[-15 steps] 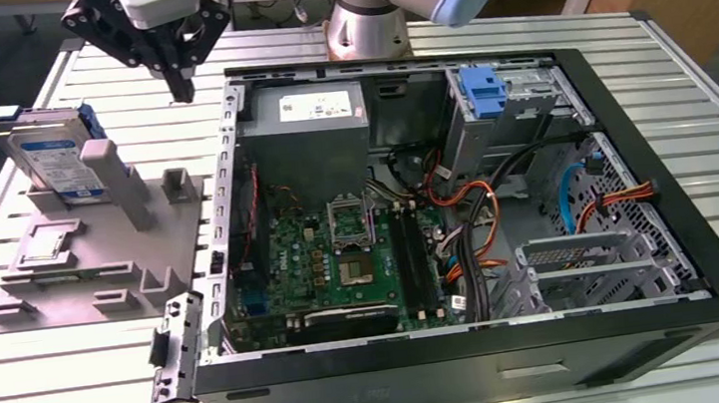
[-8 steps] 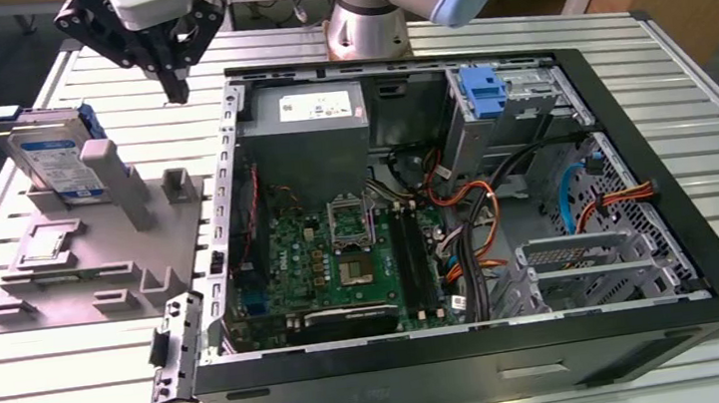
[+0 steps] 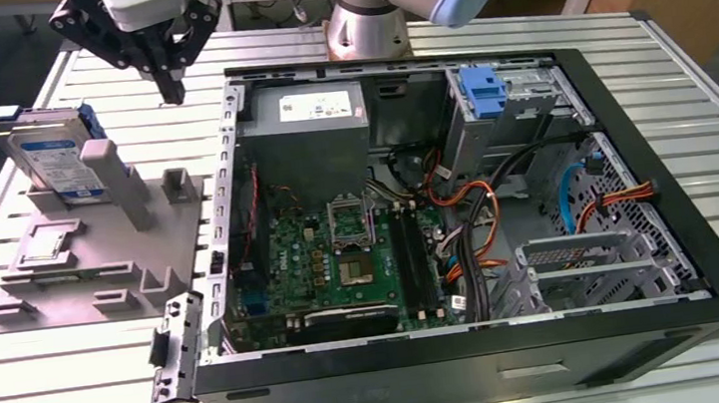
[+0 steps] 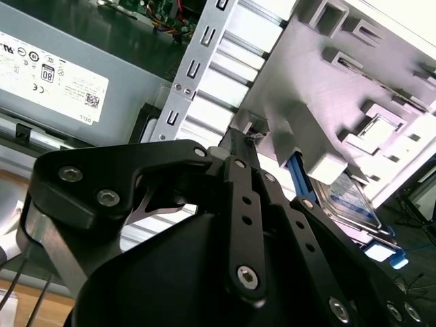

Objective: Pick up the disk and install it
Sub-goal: 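Reach for the disk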

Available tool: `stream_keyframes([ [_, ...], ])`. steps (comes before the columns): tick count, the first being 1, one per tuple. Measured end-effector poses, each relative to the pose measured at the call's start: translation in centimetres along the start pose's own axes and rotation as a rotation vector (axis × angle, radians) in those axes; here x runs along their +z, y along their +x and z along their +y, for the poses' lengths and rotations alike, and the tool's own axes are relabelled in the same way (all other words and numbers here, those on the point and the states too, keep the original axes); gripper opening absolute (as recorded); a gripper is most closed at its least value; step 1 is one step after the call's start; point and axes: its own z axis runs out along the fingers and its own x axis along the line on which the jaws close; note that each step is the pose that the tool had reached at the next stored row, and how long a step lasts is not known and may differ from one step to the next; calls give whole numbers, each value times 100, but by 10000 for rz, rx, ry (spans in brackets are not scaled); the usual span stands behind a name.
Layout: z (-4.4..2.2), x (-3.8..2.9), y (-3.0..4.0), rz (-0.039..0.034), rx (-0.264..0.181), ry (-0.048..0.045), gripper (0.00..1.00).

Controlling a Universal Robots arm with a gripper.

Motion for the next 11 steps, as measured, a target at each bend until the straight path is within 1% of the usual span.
stream_keyframes([
  [11,-5,7,60,0,0,0,10],
])
